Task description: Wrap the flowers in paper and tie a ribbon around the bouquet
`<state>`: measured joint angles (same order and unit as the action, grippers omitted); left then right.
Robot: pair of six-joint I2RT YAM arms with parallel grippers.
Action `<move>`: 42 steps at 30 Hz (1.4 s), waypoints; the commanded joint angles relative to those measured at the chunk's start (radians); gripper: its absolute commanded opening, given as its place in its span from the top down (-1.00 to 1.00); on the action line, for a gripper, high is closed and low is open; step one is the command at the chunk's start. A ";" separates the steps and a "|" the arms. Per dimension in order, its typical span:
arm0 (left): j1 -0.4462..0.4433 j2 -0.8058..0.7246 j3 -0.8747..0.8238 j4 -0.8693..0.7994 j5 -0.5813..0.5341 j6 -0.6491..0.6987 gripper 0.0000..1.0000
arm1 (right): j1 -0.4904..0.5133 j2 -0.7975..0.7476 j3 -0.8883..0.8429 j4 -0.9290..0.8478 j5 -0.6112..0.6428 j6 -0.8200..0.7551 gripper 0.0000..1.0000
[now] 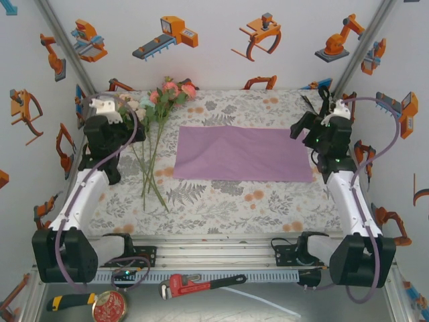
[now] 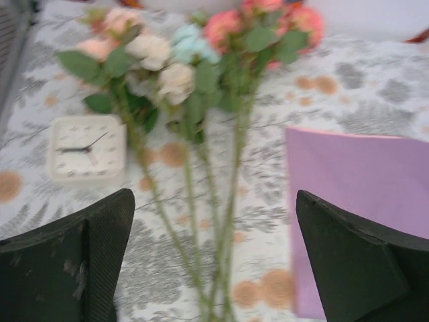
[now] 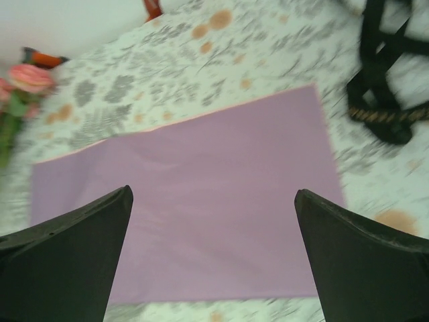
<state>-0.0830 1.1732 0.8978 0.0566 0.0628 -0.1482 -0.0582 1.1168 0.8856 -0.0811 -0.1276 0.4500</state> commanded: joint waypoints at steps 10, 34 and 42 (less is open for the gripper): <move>-0.318 0.699 0.706 -0.459 0.353 -0.140 -0.77 | 0.144 0.227 0.065 -0.391 -0.147 0.669 -0.89; -0.472 1.507 1.575 -0.447 0.543 0.253 -0.61 | 0.228 0.230 0.091 -0.604 -0.025 0.562 -0.89; -0.467 1.510 1.554 -0.449 0.524 0.246 -0.20 | 0.228 0.179 0.056 -0.616 -0.021 0.570 -0.88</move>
<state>-0.5556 2.6816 2.4512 -0.3828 0.5701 0.0799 0.1669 1.3220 0.9531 -0.6598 -0.1665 1.0309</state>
